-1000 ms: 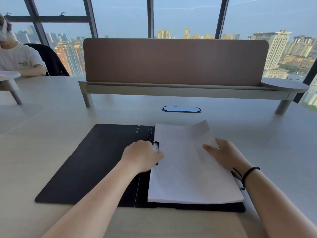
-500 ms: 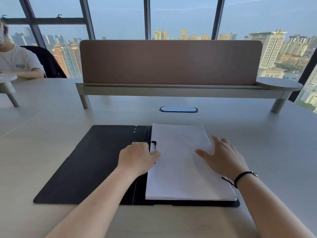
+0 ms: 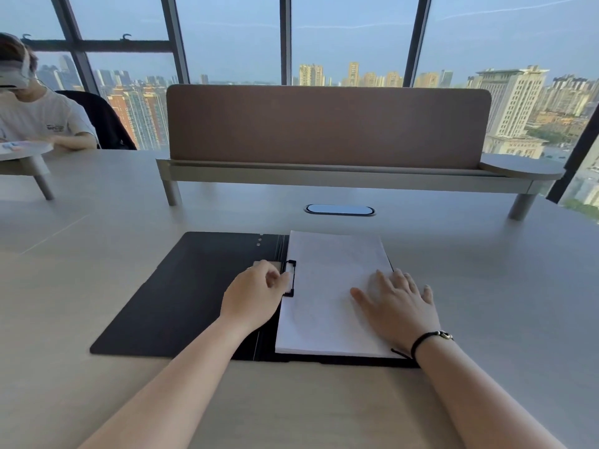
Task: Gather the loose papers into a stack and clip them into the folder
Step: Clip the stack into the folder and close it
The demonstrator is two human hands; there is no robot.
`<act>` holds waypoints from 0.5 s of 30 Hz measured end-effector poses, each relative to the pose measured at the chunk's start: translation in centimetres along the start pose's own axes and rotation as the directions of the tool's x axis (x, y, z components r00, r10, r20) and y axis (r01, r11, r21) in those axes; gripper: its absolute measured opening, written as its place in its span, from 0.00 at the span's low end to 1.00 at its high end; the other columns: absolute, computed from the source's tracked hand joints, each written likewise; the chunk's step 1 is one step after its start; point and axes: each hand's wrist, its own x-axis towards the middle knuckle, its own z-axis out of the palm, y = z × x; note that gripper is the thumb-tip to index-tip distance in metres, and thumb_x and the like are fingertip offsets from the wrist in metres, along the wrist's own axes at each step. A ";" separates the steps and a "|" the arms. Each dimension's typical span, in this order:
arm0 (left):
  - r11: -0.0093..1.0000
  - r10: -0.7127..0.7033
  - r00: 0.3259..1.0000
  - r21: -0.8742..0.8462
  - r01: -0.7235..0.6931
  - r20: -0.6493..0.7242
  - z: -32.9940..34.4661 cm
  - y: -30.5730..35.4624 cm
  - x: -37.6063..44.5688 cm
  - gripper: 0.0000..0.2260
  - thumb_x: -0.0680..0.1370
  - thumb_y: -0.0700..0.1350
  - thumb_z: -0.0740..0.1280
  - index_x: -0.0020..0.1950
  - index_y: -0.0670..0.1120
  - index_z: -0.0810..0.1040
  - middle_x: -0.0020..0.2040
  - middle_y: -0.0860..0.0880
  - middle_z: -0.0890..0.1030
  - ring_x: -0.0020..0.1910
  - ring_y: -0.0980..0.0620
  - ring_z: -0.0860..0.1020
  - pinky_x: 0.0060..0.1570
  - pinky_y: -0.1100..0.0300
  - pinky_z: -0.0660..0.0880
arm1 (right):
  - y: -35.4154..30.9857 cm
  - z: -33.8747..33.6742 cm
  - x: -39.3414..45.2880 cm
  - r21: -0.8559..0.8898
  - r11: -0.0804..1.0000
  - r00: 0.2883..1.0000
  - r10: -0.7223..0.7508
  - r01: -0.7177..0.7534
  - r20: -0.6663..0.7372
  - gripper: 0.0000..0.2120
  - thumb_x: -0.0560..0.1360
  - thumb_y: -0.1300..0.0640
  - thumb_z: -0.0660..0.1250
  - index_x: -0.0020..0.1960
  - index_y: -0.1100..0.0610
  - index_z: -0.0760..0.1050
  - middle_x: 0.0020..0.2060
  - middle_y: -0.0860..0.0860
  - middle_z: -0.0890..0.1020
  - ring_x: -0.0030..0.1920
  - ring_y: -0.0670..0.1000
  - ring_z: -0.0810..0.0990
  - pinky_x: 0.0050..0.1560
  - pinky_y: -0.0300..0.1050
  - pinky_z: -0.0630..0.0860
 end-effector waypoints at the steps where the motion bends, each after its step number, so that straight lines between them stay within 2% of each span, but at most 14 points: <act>1: 0.991 -0.009 1.000 -0.136 0.008 -0.002 -0.6 -0.2 -0.5 0.10 0.79 0.57 0.65 0.48 0.51 0.78 0.46 0.57 0.81 0.47 0.56 0.79 0.45 0.61 0.73 | -0.3 -0.2 -0.5 -0.006 1.000 0.999 -0.010 0.010 -0.035 0.41 0.75 0.27 0.45 0.80 0.49 0.53 0.82 0.55 0.52 0.82 0.54 0.47 0.79 0.61 0.45; 3: 0.956 -0.042 0.998 -0.291 0.028 -0.043 -1.9 -0.7 -1.4 0.07 0.79 0.53 0.67 0.49 0.51 0.79 0.49 0.56 0.82 0.51 0.60 0.78 0.46 0.65 0.72 | -1.4 -0.3 -2.0 -0.029 0.997 0.992 -0.073 0.071 -0.102 0.40 0.76 0.27 0.45 0.80 0.50 0.53 0.82 0.56 0.51 0.82 0.54 0.46 0.79 0.59 0.44; 5: 0.959 -0.110 0.989 -0.271 0.079 -0.101 -3.4 -1.9 -2.0 0.07 0.78 0.53 0.67 0.51 0.51 0.80 0.52 0.56 0.81 0.54 0.57 0.78 0.48 0.62 0.72 | -2.8 0.2 -3.5 -0.014 0.986 0.981 -0.166 0.166 -0.097 0.39 0.76 0.27 0.46 0.80 0.48 0.53 0.82 0.54 0.50 0.82 0.53 0.45 0.79 0.58 0.42; 7: 0.976 -0.214 0.965 -0.076 0.205 -0.149 -4.9 -4.1 -2.0 0.14 0.77 0.57 0.66 0.57 0.51 0.79 0.58 0.52 0.81 0.61 0.49 0.77 0.57 0.53 0.74 | -4.0 1.2 -4.7 0.027 0.969 0.970 -0.244 0.244 -0.022 0.36 0.76 0.27 0.46 0.78 0.45 0.57 0.82 0.53 0.53 0.81 0.52 0.49 0.79 0.58 0.45; 9: 0.913 -0.335 0.928 0.188 0.363 -0.165 -6.4 -6.4 -2.0 0.24 0.75 0.62 0.64 0.65 0.50 0.77 0.66 0.46 0.77 0.68 0.42 0.72 0.67 0.46 0.69 | -4.6 2.2 -5.2 0.039 0.954 0.955 -0.298 0.297 0.007 0.31 0.74 0.28 0.45 0.68 0.44 0.63 0.76 0.52 0.63 0.78 0.53 0.57 0.76 0.59 0.52; 10: 0.867 -0.389 0.906 0.266 0.421 -0.168 -7.1 -7.5 -2.0 0.28 0.74 0.65 0.63 0.68 0.50 0.75 0.69 0.44 0.76 0.71 0.40 0.69 0.70 0.45 0.65 | -4.7 2.4 -5.3 0.038 0.952 0.953 -0.304 0.304 0.008 0.29 0.74 0.28 0.45 0.65 0.44 0.64 0.73 0.51 0.66 0.76 0.53 0.60 0.74 0.59 0.55; 12: 0.810 -0.472 0.864 0.300 0.504 -0.176 -8.5 -9.0 -2.6 0.33 0.72 0.68 0.62 0.71 0.49 0.71 0.72 0.42 0.73 0.73 0.39 0.66 0.72 0.45 0.61 | -4.7 2.5 -5.4 0.037 0.953 0.953 -0.302 0.301 0.013 0.27 0.74 0.29 0.44 0.63 0.44 0.65 0.71 0.50 0.68 0.75 0.52 0.61 0.74 0.59 0.56; 15: 0.776 -0.520 0.827 0.284 0.563 -0.215 -9.5 -9.7 -3.5 0.35 0.72 0.68 0.63 0.72 0.48 0.70 0.72 0.41 0.72 0.73 0.38 0.65 0.72 0.46 0.61 | -4.7 2.6 -5.4 0.044 0.954 0.955 -0.296 0.296 -0.010 0.26 0.75 0.30 0.45 0.63 0.43 0.65 0.73 0.49 0.67 0.76 0.51 0.60 0.76 0.58 0.53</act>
